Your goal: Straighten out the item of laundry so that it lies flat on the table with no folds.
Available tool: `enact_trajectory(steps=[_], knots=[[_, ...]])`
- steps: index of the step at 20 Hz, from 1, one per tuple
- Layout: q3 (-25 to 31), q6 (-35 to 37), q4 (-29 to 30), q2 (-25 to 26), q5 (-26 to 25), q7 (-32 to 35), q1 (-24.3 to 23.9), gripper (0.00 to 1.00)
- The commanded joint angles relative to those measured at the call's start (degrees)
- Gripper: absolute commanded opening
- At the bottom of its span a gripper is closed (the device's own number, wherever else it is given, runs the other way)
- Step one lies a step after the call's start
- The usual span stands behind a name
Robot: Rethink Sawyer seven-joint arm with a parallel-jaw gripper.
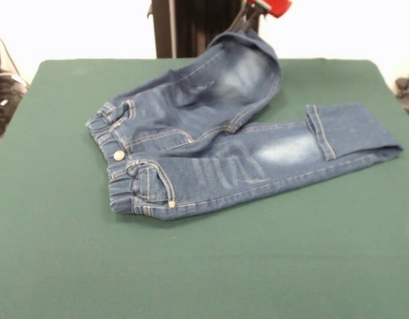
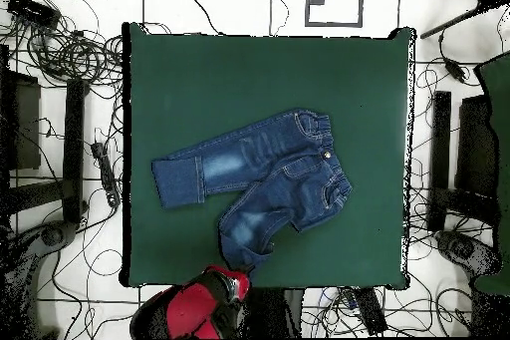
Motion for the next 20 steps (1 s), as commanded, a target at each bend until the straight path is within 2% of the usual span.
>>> enact_trajectory(steps=[1,4,6,12,20], knots=[[-8.10,16.30,-7.53,-2.90,2.87,8.09,7.47,0.00],[-9.94,18.77,-9.74,1.73,4.87,12.31,10.58,0.00],[-9.29,19.42,-11.26,3.61,6.17,14.52,10.81,0.00],[-8.96,23.69,-14.40,6.65,10.07,18.91,13.16,0.00],[-6.99,19.14,-18.21,17.77,18.53,26.18,14.42,0.00]])
